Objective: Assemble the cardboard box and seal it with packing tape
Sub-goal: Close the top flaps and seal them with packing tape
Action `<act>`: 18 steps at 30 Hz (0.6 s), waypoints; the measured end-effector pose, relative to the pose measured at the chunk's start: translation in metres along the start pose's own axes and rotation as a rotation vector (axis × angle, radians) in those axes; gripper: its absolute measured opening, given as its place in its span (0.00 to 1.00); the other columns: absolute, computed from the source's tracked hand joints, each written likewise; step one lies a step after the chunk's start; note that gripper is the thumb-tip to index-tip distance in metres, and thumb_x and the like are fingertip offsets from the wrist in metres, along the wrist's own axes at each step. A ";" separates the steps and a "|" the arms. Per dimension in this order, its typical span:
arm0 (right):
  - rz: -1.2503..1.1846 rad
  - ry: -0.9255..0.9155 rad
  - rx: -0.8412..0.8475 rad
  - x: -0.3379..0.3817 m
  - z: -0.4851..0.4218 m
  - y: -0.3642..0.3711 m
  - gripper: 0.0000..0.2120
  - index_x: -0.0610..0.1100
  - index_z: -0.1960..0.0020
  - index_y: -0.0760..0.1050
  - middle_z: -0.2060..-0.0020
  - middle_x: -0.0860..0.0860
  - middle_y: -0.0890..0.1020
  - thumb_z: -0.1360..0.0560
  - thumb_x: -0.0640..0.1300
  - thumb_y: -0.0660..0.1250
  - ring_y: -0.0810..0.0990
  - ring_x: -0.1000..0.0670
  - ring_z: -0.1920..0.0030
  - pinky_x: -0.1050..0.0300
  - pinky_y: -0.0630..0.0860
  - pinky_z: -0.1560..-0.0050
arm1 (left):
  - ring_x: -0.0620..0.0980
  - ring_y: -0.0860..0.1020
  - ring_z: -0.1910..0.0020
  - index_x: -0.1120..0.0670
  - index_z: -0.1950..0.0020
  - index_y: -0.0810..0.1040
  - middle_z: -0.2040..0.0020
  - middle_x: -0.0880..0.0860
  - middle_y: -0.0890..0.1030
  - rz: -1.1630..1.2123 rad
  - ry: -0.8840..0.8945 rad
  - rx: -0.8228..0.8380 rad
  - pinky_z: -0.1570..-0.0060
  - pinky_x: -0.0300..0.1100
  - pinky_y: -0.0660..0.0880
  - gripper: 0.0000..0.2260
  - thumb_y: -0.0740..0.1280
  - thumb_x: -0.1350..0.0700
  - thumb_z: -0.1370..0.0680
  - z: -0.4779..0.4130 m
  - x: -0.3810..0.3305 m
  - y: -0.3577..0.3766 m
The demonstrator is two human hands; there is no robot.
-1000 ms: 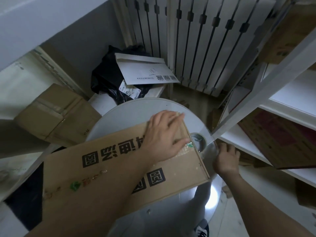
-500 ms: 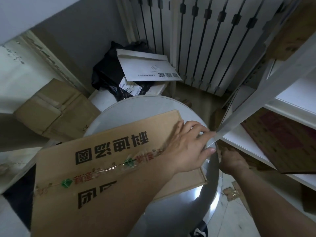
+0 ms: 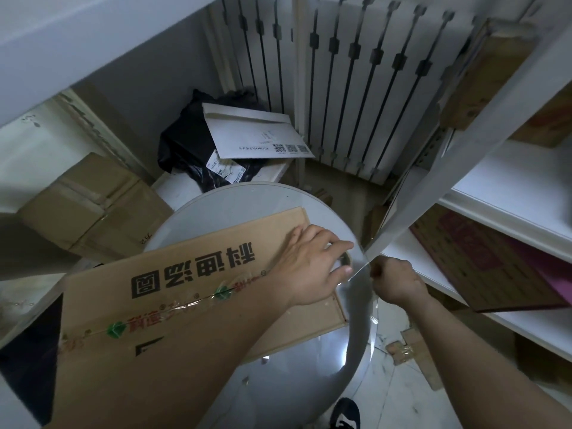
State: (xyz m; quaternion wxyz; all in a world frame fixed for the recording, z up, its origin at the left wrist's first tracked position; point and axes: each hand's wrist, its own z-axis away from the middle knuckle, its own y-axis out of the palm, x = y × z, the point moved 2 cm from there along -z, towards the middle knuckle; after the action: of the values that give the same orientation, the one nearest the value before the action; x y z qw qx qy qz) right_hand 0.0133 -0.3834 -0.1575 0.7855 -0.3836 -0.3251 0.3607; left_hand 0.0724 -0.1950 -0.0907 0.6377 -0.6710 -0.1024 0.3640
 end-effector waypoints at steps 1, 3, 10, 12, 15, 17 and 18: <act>-0.074 0.003 -0.023 0.000 0.004 -0.006 0.05 0.49 0.52 0.76 0.58 0.50 0.77 0.25 0.43 0.62 0.75 0.47 0.56 0.57 0.71 0.59 | 0.52 0.63 0.32 0.46 0.27 0.67 0.34 0.49 0.72 0.005 -0.007 0.011 0.29 0.55 0.56 0.22 0.56 0.42 0.20 0.001 0.000 -0.001; -0.361 0.039 -0.085 -0.003 0.014 -0.017 0.05 0.48 0.57 0.75 0.60 0.50 0.79 0.24 0.43 0.62 0.77 0.46 0.57 0.58 0.71 0.63 | 0.51 0.64 0.33 0.45 0.27 0.67 0.34 0.48 0.72 0.038 -0.021 -0.006 0.30 0.54 0.58 0.22 0.56 0.42 0.20 0.003 -0.001 -0.006; -1.259 0.013 -0.133 0.034 0.062 -0.093 0.11 0.47 0.61 0.73 0.66 0.48 0.73 0.23 0.36 0.60 0.71 0.51 0.66 0.57 0.68 0.63 | 0.49 0.66 0.34 0.43 0.25 0.64 0.33 0.48 0.71 0.275 -0.118 -0.037 0.33 0.48 0.64 0.22 0.60 0.45 0.20 -0.003 -0.014 -0.040; -1.382 -0.023 -0.100 0.050 0.080 -0.115 0.10 0.47 0.59 0.73 0.64 0.48 0.77 0.22 0.37 0.60 0.74 0.51 0.66 0.57 0.71 0.60 | 0.47 0.68 0.34 0.44 0.25 0.64 0.34 0.48 0.72 0.481 -0.167 -0.050 0.34 0.44 0.66 0.22 0.61 0.49 0.20 -0.002 -0.022 -0.059; -1.548 -0.022 -0.092 0.073 0.108 -0.139 0.07 0.47 0.56 0.73 0.62 0.49 0.80 0.21 0.39 0.60 0.77 0.51 0.66 0.53 0.74 0.56 | 0.44 0.73 0.37 0.47 0.30 0.70 0.37 0.47 0.76 0.827 -0.216 -0.015 0.40 0.37 0.69 0.18 0.58 0.49 0.20 0.004 -0.030 -0.088; -1.626 -0.016 -0.099 0.086 0.124 -0.151 0.04 0.45 0.51 0.72 0.61 0.48 0.81 0.20 0.40 0.59 0.79 0.50 0.66 0.53 0.75 0.58 | 0.46 0.78 0.43 0.48 0.37 0.75 0.42 0.49 0.80 0.961 -0.202 0.006 0.40 0.43 0.73 0.19 0.57 0.41 0.23 0.010 -0.033 -0.105; -1.666 -0.014 -0.101 0.093 0.132 -0.156 0.04 0.44 0.49 0.72 0.61 0.47 0.81 0.20 0.40 0.58 0.79 0.50 0.66 0.53 0.76 0.59 | 0.47 0.80 0.46 0.48 0.41 0.77 0.45 0.51 0.82 0.994 -0.188 0.014 0.41 0.46 0.75 0.21 0.58 0.36 0.25 0.016 -0.036 -0.114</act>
State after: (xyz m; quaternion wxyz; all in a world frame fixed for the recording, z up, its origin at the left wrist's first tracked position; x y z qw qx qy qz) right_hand 0.0076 -0.3280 0.0601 0.7751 -0.0501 -0.5232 -0.3508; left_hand 0.0743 -0.1851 0.0290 0.3798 -0.5989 0.1750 0.6830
